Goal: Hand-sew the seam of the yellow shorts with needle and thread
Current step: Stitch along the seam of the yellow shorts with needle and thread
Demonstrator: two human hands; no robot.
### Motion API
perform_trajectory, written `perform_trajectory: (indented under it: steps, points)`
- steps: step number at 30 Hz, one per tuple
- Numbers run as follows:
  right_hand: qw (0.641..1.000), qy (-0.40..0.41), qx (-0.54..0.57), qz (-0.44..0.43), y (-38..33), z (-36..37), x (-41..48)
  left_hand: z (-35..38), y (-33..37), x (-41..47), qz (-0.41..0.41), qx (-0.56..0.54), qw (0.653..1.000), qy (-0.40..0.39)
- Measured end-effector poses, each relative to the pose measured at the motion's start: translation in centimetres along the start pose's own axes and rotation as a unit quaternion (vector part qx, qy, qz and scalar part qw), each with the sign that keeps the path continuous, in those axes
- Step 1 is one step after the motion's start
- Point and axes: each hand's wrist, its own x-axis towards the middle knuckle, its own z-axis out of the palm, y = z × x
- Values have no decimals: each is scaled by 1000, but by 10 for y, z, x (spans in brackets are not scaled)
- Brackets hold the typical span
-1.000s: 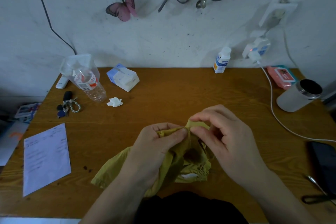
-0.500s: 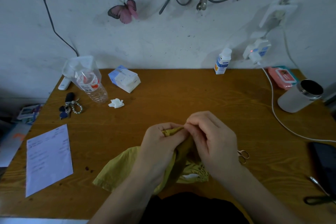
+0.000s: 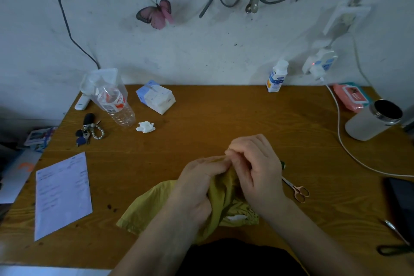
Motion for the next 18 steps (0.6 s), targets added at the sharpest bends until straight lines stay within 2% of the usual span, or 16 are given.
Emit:
perform_trajectory:
  steps: [2,4,6,10,13,16,18]
  points:
    - [999,-27,-18,24,1,0,0,-2,-3,2,61,40,997,40]
    - [998,-46,-26,24,0,1,-1,-2,-6,3,88,72,992,59]
    - [999,-40,-16,8,-1,0,-1,-1,-6,2,58,59,996,33]
    - [1000,-15,4,-25,-3,-2,1,-2,0,2,-63,-4,997,-46]
    - [999,-15,5,-44,-4,-3,2,-2,3,0,-90,-1,994,-64]
    - [999,-18,41,-1,-7,-2,1,-3,0,0,-24,44,998,-29]
    - [985,-28,127,113,-12,0,1,-3,-6,2,71,119,990,16]
